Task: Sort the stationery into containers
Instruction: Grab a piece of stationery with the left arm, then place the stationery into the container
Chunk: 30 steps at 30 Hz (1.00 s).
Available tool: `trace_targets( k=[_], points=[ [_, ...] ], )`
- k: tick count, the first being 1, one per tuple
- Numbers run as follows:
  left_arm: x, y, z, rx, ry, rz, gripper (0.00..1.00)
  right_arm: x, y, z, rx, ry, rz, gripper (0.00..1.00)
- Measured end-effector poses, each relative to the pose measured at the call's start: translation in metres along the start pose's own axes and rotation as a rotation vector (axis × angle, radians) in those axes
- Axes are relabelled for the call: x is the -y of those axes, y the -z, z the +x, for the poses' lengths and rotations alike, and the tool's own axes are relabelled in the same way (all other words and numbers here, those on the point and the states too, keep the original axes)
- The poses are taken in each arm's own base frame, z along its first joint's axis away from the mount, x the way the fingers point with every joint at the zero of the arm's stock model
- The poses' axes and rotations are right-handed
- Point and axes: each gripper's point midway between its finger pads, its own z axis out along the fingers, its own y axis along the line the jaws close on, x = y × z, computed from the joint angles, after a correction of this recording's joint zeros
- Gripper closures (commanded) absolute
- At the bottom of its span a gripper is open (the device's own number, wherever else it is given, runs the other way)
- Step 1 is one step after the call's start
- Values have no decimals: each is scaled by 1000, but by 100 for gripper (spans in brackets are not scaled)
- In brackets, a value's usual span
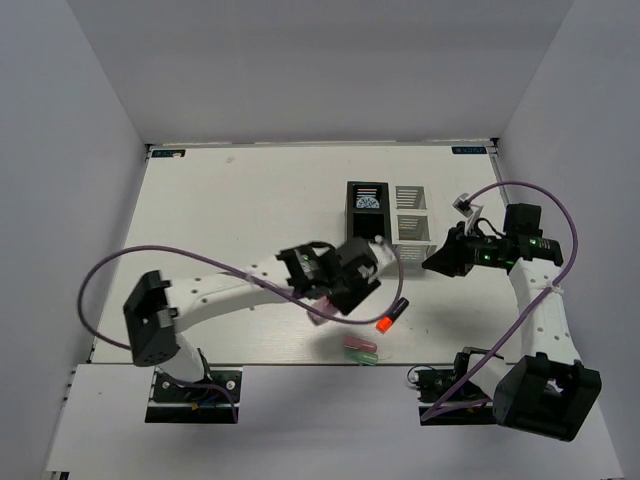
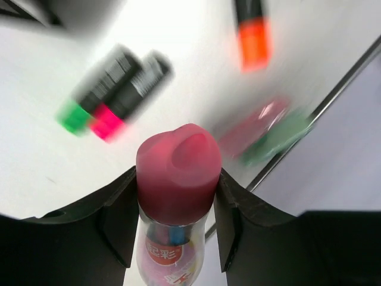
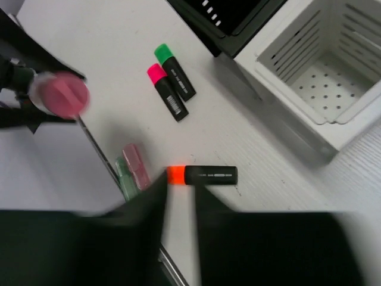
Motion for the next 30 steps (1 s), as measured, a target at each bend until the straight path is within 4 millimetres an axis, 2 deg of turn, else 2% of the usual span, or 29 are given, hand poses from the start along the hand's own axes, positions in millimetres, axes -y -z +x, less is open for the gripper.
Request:
trace_targets(
  k=[4, 6, 7, 9, 11, 15, 19, 21, 24, 30],
  points=[
    [-30, 79, -98, 389, 106, -2, 100, -11, -1, 8, 15, 10, -55, 98],
    [-50, 110, -126, 546, 135, -37, 100, -17, -2, 8, 32, 18, -82, 71],
    [-59, 121, -139, 619, 141, -58, 100, -20, -2, 9, 44, 30, -97, 69],
    [-71, 131, -160, 729, 141, -91, 100, -24, -3, 9, 60, 47, -119, 65],
    [-78, 125, -176, 789, 129, -116, 100, -28, -4, 10, 73, 61, -141, 64],
    [-87, 84, -205, 830, 119, -137, 100, -32, -5, 9, 93, 97, -179, 62],
    [-97, 36, -217, 816, 124, -143, 100, -42, -3, 13, 117, 171, -241, 62],
    [-104, 21, -221, 814, 143, -139, 100, -48, -2, 16, 136, 216, -274, 64],
    [-114, 15, -227, 833, 176, -139, 100, -55, 0, 20, 162, 264, -311, 64],
    [-136, 27, -239, 910, 250, -141, 100, -54, 0, 20, 204, 305, -338, 64]
  ],
)
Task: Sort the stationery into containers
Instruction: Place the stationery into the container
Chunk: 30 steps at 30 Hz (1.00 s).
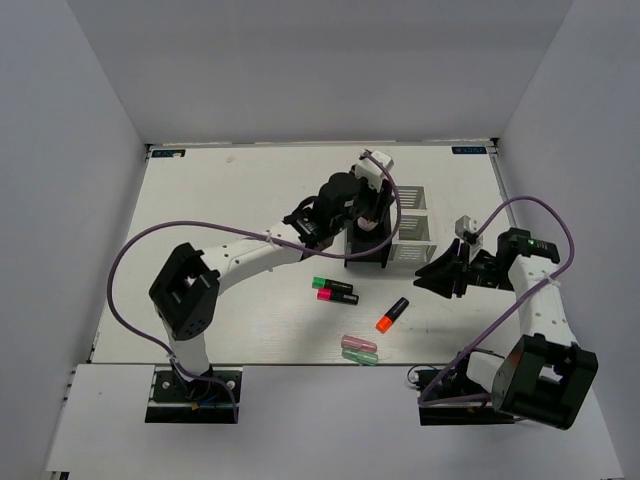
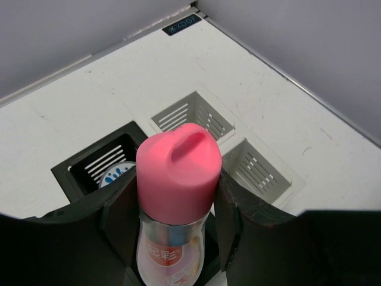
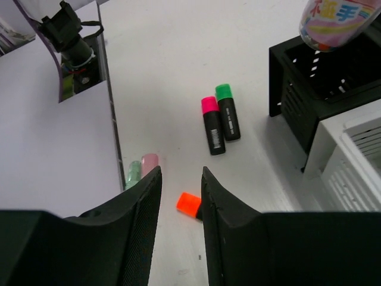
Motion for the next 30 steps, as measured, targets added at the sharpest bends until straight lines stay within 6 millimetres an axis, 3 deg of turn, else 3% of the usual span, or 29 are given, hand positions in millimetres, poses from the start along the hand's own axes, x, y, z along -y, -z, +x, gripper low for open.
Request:
trace_targets(
  k=[7, 23, 27, 30],
  points=[
    [-11, -4, -9, 63, 73, -6, 100, 25, 5, -8, 35, 155, 22, 64],
    [-12, -12, 29, 17, 120, -7, 98, 27, 9, -17, 62, 264, 55, 53],
    [-13, -16, 43, -8, 117, -11, 85, 27, 11, -18, 67, 272, 62, 50],
    [-14, -17, 50, -23, 114, -17, 57, 27, 11, -19, 67, 272, 67, 45]
  ],
)
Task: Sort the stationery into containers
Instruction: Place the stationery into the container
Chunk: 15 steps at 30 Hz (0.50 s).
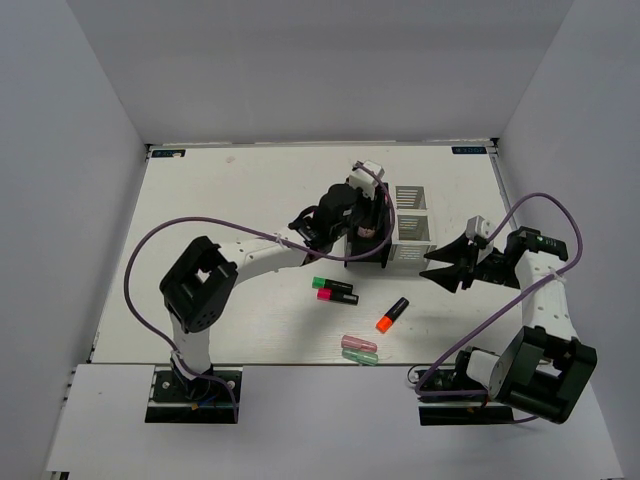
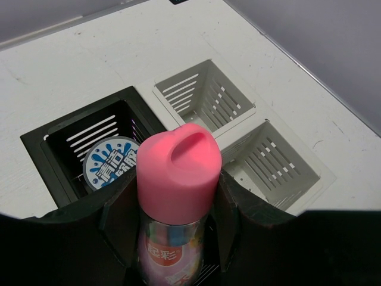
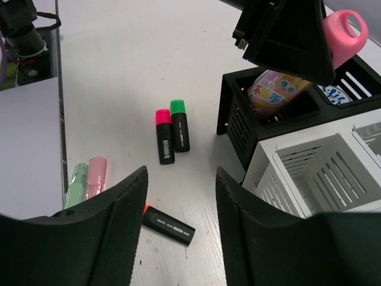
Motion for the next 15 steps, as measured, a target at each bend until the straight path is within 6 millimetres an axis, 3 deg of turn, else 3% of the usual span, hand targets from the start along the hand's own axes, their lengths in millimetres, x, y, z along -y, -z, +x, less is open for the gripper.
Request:
trace_targets(
  k=[2, 5, 7, 8, 10, 11, 12, 15],
  points=[
    [0, 0, 2, -5, -5, -3, 39, 0, 0, 0, 0, 0, 2, 43],
    [3, 0, 3, -6, -24, -3, 25, 1, 1, 0, 1, 2, 6, 40],
    [7, 1, 3, -4, -40, -1, 10, 0, 1, -2, 3, 7, 7, 39],
    [10, 2, 3, -5, -47, 2, 8, 0, 1, -2, 4, 11, 8, 37],
    [16, 5, 2, -7, -59, 9, 8, -1, 1, -4, 7, 17, 9, 28],
    [20, 7, 1, -9, -67, 15, 8, -1, 1, -4, 8, 16, 10, 10],
    [24, 10, -2, -5, -72, 22, 12, -1, 2, -5, 8, 10, 13, 10],
    [37, 21, -16, 20, -84, 39, 47, -1, 3, -5, 12, -6, 21, 10]
  ],
)
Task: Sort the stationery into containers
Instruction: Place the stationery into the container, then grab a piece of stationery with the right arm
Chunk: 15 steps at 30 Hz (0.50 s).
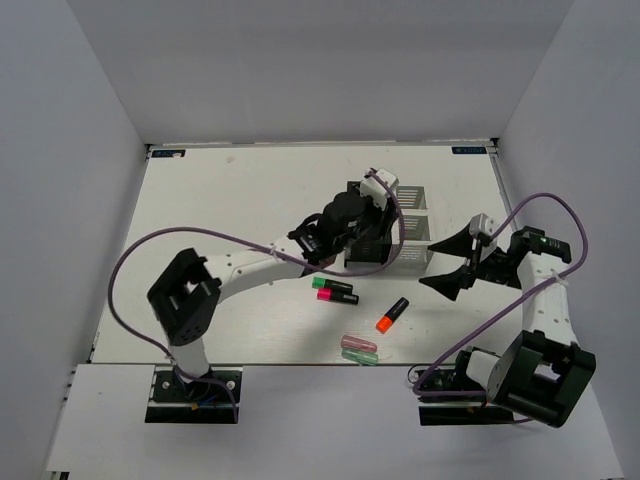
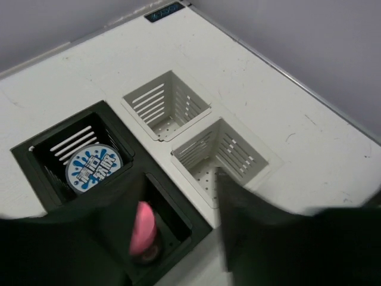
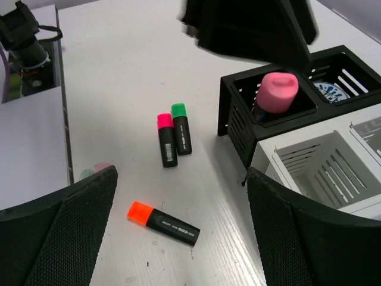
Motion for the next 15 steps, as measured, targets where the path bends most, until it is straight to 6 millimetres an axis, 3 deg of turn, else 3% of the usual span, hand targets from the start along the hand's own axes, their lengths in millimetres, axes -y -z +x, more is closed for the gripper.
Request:
trace_targets(
  k=[1, 2, 5, 6, 7, 9, 10, 11, 13, 15],
  points=[
    [4, 6, -7, 11, -6, 3, 68, 0, 0, -1, -3, -22, 1, 10],
    [10, 16, -16, 20, -16, 8, 75, 2, 1, -3, -5, -44, 2, 10],
    [31, 55, -42, 18, -45, 44, 82, 14, 3, -16, -22, -75, 5, 10],
    [35, 71, -49, 8, -48, 49, 79, 21, 4, -22, -30, -71, 8, 12],
    [40, 90, -57, -3, -49, 58, 61, 26, 5, -28, -53, -61, 11, 20],
    [41, 125, -68, -33, -22, 57, 55, 27, 8, -34, -91, -73, 18, 36],
    [32, 143, -67, -65, -7, 34, 53, 27, 9, -39, -126, -89, 30, 55],
    [22, 157, -63, -96, 1, 6, 45, 29, 11, -41, -169, -89, 53, 61],
    [-5, 185, -43, -174, 25, -73, 42, 33, 16, -44, -282, -97, 131, 62],
    [-33, 213, -1, -294, 33, -161, 34, 43, 21, -56, -384, -90, 230, 56]
  ],
)
